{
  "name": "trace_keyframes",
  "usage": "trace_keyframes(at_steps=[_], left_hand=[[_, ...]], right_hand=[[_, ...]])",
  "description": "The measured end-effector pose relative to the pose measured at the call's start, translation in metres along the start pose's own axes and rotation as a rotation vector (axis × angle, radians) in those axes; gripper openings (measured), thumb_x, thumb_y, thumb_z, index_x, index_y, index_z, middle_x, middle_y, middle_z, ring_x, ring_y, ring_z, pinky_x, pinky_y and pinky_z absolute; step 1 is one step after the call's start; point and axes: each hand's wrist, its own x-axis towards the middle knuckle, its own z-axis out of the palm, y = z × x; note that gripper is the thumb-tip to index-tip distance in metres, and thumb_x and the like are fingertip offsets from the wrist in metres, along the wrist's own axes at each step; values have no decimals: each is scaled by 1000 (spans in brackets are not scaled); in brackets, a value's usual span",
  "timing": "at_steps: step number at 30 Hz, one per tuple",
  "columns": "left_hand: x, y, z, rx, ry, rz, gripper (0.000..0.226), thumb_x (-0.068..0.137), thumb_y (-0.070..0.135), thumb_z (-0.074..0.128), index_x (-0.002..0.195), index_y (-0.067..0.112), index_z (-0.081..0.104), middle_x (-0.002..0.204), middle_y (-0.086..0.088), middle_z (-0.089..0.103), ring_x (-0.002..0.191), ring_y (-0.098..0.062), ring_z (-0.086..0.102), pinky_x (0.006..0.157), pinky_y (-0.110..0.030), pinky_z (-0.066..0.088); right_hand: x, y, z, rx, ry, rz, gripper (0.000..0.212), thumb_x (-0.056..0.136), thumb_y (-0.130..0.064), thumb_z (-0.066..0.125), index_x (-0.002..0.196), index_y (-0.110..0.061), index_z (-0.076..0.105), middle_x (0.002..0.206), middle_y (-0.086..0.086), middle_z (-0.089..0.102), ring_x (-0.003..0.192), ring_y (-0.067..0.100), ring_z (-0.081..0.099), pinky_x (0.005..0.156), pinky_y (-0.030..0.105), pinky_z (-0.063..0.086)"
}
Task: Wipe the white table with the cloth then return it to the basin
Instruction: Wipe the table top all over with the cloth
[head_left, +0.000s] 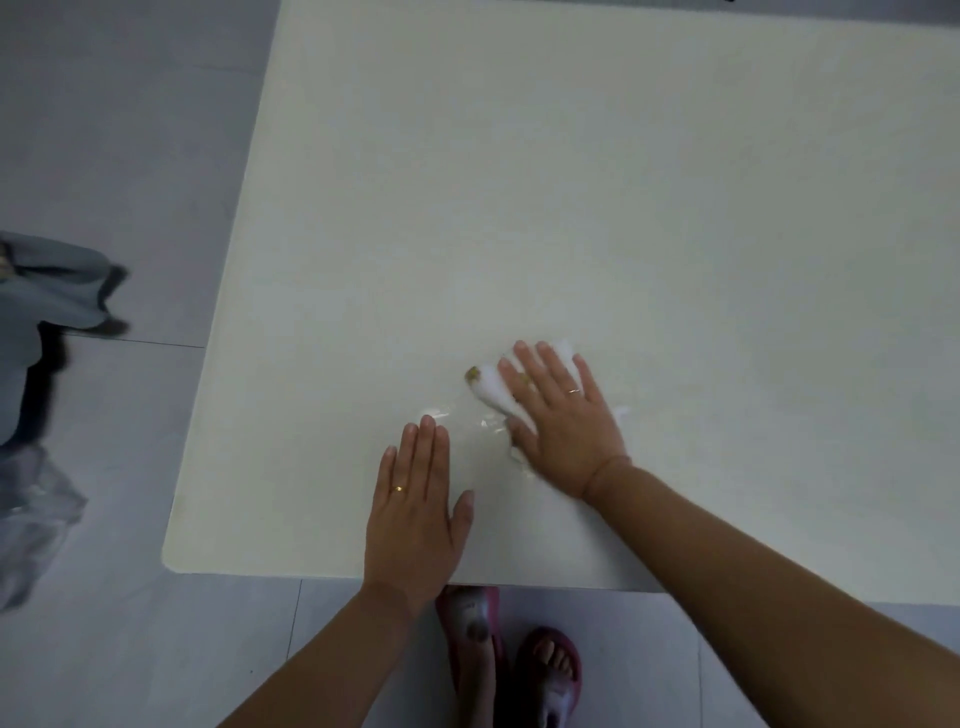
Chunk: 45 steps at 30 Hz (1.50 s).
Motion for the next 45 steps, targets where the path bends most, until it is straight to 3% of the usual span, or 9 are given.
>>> trace_keyframes(at_steps=[6, 10, 13, 17, 22, 29, 36, 42, 45], left_hand=[[2, -2, -1, -42, -8, 15, 66, 97, 41, 28, 150, 2, 20, 160, -12, 14, 148, -25, 11, 119, -44, 15], [2, -1, -1, -56, -19, -3, 66, 97, 42, 28, 149, 2, 24, 158, -14, 21, 148, -24, 14, 119, -43, 15], [3, -1, -5, -47, -23, 14, 67, 95, 40, 33, 149, 1, 24, 158, -15, 20, 147, -25, 15, 119, -43, 16], [28, 2, -18, -62, 9, 40, 65, 96, 40, 33, 148, 0, 27, 158, -15, 21, 147, -27, 16, 119, -43, 15], [87, 8, -33, -65, 76, 7, 59, 96, 31, 30, 144, -3, 35, 153, -19, 29, 143, -32, 26, 117, -45, 21], [106, 5, -16, -46, 76, -14, 59, 96, 34, 31, 142, -3, 38, 151, -19, 34, 141, -31, 32, 114, -45, 23], [106, 6, -14, -25, 53, -23, 64, 97, 40, 28, 145, -2, 32, 155, -17, 27, 144, -29, 24, 117, -44, 18], [108, 7, -18, -27, 28, -26, 64, 95, 39, 28, 143, -2, 36, 153, -18, 30, 143, -28, 27, 117, -42, 17], [107, 6, -17, -36, 31, -21, 66, 95, 40, 31, 146, -1, 31, 156, -16, 26, 145, -27, 20, 117, -43, 16]], right_hand=[[35, -27, -1, 199, 29, 749, 64, 97, -43, 23, 151, -20, -3, 159, 5, -8, 146, 26, -8, 117, 50, -5], [29, -88, -1, 116, 20, 308, 63, 93, -43, 33, 149, -18, 18, 158, 8, 15, 145, 32, 13, 115, 55, 8], [29, -47, -5, 57, 1, 50, 61, 90, -42, 28, 147, -20, 29, 156, 6, 25, 143, 29, 22, 115, 53, 19], [35, 14, -10, 80, -21, 327, 59, 97, -41, 23, 151, -24, 5, 160, 2, -1, 147, 23, -2, 118, 47, -1], [55, -19, -11, 246, 24, 749, 62, 97, -39, 23, 150, -23, -6, 160, 3, -9, 146, 24, -10, 117, 47, -8], [44, 28, -13, 11, 15, -43, 61, 92, -43, 30, 149, -21, 22, 157, 4, 19, 145, 27, 17, 117, 51, 15], [87, 7, -16, 199, 48, 707, 64, 97, -41, 26, 150, -22, -2, 160, 5, -7, 146, 27, -8, 114, 49, -11], [85, -9, -22, 75, 23, 40, 61, 93, -44, 35, 148, -21, 26, 157, 5, 21, 144, 29, 19, 115, 55, 17], [87, 46, -21, 11, -16, 106, 62, 96, -44, 28, 151, -24, 8, 160, 2, 3, 147, 25, 3, 117, 48, 1]])
